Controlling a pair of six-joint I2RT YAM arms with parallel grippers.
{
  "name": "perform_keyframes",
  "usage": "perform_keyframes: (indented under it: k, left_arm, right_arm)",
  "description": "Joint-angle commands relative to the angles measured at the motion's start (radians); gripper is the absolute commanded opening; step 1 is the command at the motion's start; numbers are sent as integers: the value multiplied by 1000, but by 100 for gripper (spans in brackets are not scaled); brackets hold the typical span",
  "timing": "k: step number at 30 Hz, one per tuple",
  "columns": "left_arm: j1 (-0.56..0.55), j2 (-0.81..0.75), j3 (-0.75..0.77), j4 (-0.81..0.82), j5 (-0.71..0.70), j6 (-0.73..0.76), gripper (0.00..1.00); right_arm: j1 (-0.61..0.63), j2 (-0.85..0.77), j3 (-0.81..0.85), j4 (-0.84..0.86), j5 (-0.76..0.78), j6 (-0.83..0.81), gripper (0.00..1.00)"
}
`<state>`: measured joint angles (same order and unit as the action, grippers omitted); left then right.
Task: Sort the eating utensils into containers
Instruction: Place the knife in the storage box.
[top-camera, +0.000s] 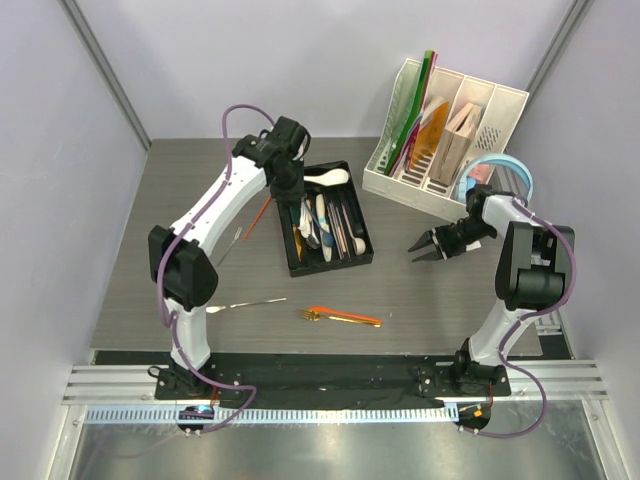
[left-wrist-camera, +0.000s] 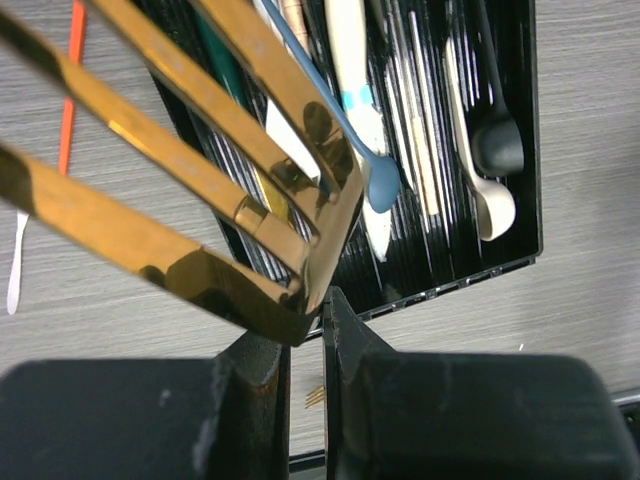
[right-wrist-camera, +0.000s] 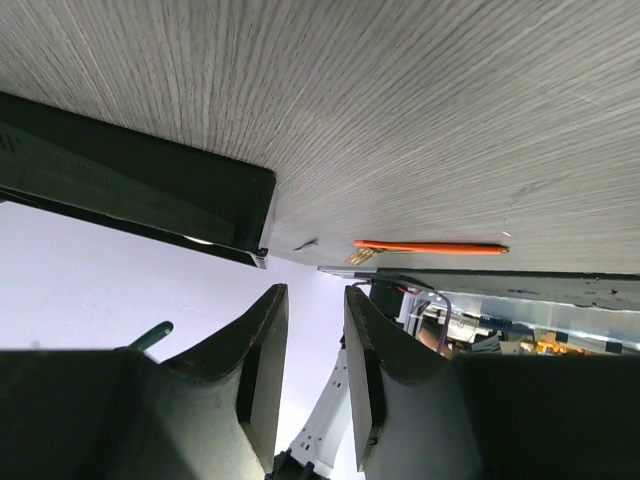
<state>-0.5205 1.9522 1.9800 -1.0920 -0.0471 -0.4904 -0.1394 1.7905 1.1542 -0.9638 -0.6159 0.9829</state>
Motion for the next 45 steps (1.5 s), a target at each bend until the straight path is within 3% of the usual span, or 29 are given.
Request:
perform_keyframes:
  k: [1,9,18,22,39,45]
  left_arm:
    - [7,19,22,21,61,1,0]
    - [69,168,45,-55,179,-51,0]
    - [109,204,-26,-28,245,-73,0]
    - [111,266,16,-89,285,-63,0]
    - [111,277,-98,-97,322,-97,0]
    - [111,274,-98,-108,303,-103,18]
  right_arm:
    - [0,-3,33,-10,-16,13,35]
    - [0,-3,35,-29,-5,-4,34]
    - [0,-2,33,-33,-1,-9,34]
    - [1,0,33,-33,2,-6,33]
    - [1,-17,1,-41,5,-21,34]
    - [0,-16,6,-41,5,-21,33]
